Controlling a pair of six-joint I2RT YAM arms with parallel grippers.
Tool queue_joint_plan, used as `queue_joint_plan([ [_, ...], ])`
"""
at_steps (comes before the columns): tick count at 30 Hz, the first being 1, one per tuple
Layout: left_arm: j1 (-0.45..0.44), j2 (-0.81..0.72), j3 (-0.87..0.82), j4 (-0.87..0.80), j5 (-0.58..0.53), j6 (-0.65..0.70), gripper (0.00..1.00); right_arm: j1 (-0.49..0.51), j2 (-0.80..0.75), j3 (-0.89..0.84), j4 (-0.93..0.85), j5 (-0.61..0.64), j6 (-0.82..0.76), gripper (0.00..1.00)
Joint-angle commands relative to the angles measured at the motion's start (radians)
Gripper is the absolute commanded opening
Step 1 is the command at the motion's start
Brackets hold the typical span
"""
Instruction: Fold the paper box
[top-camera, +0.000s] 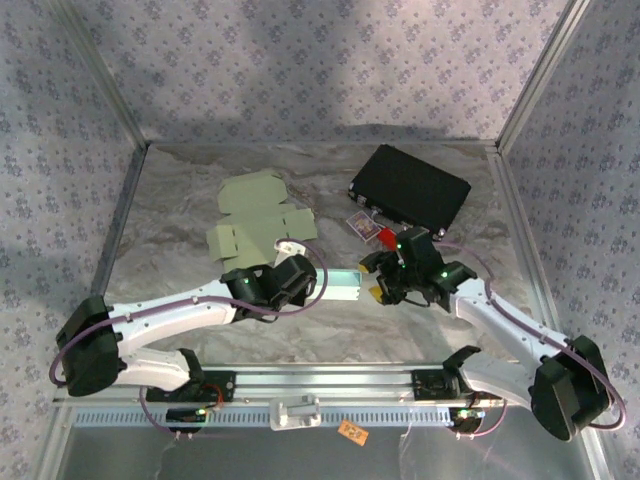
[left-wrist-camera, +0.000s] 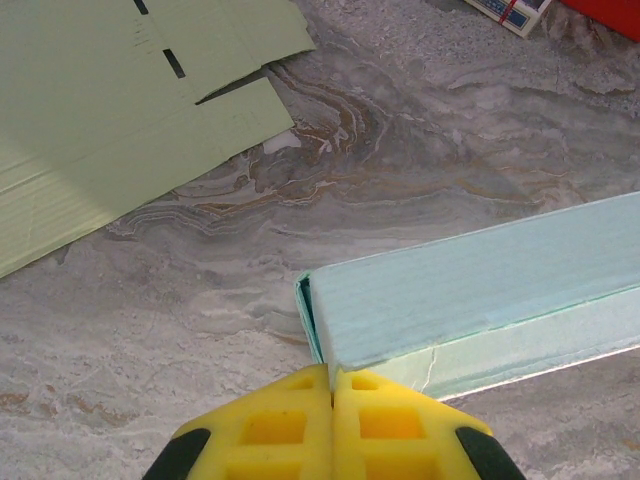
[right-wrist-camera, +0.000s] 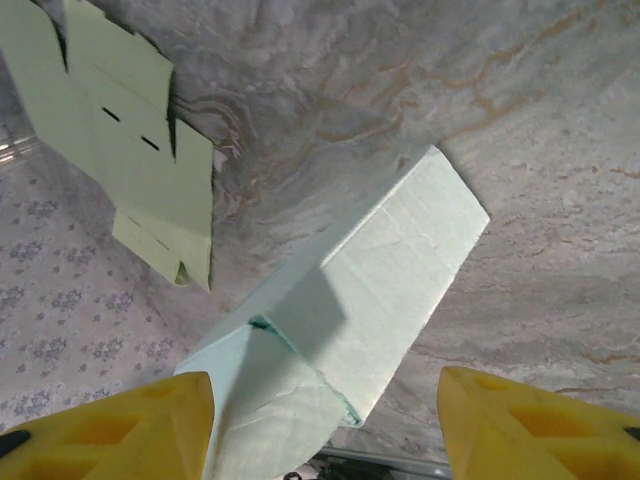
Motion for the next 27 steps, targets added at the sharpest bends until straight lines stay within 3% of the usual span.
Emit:
queue_joint_plan([
  [1, -0.007, 0.001, -0.006, -0.012, 0.006, -0.017, 0.0, 0.005, 0.02, -0.008, 0.014, -0.031, 0.039, 0.6],
  [7, -0.007, 0.015, 0.013, -0.026, 0.021, -0.012, 0.0, 0.009, 0.065, 0.02, 0.022, -0.046, 0.032, 0.51],
  [13, -0.007, 0.029, 0.029, -0.045, 0.035, -0.027, 0.0, 0.016, 0.037, 0.029, -0.018, -0.02, 0.042, 0.49],
  [21, -0.008, 0.026, 0.026, -0.042, 0.019, -0.055, 0.0, 0.004, -0.072, 0.014, -0.029, 0.001, 0.102, 0.63],
  [27, -0.009, 0.021, 0.006, -0.014, 0.012, -0.082, 0.0, 0.058, -0.105, -0.065, 0.116, 0.034, 0.282, 0.69],
])
